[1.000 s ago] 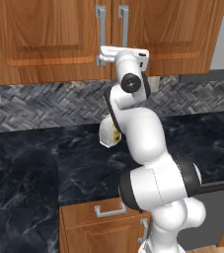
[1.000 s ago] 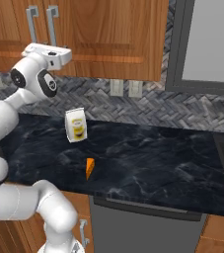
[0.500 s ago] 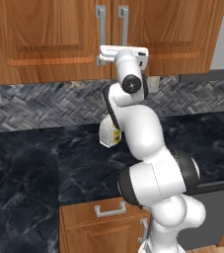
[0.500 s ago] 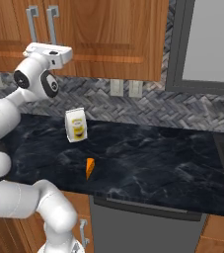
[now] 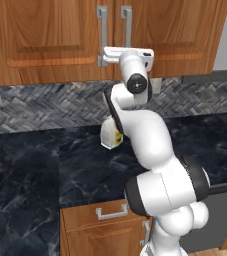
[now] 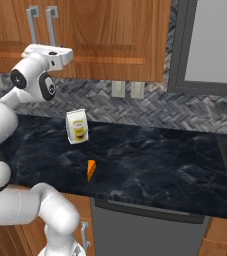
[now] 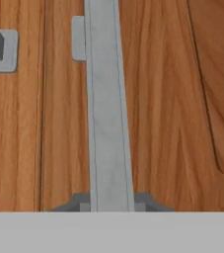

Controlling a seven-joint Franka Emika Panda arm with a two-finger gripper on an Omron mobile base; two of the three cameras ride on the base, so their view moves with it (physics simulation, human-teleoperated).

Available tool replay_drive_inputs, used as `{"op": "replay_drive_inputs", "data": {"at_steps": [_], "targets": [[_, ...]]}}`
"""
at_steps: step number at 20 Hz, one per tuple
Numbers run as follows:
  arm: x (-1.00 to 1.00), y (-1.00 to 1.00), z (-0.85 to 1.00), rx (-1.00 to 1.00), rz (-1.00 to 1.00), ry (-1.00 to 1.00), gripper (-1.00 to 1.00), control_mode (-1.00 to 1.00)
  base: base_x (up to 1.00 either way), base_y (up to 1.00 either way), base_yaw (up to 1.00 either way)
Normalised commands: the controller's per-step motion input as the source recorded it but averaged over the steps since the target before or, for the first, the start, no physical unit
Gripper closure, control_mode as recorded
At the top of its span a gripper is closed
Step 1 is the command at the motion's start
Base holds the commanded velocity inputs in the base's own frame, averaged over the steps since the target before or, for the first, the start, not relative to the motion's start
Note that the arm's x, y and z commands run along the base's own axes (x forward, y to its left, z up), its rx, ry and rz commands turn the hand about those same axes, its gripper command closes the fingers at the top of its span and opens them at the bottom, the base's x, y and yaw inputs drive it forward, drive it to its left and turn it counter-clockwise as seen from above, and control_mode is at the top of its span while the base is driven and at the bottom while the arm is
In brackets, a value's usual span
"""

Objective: Pick the pan from the cabinet and place it on the stove. Then turn on the stove burner for the pan.

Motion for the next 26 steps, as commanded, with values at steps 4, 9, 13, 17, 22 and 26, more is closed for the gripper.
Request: {"op": "replay_drive_inputs", "data": {"at_steps": [4,9,13,17,22,26], "targets": [[-0.74,-0.47,0.00,0.00,0.00,0.00,1.00,-1.00,0.00,0.00,0.00],[-0.95,-0.60,0.00,0.00,0.10,0.00,1.00,-1.00,0.00,0.00,0.00],[-0.96,-0.54,-0.01,0.00,0.24,0.01,1.00,-1.00,0.00,0.00,0.00],[-0.78,-0.43,-0.12,-0.02,0.35,0.08,1.00,-1.00,0.00,0.00,0.00],[-0.60,-0.40,-0.13,-0.02,0.37,0.11,1.00,-1.00,0.00,0.00,0.00],[-0.35,-0.25,-0.23,0.00,0.35,0.09,1.00,-1.00,0.00,0.00,0.00]]}}
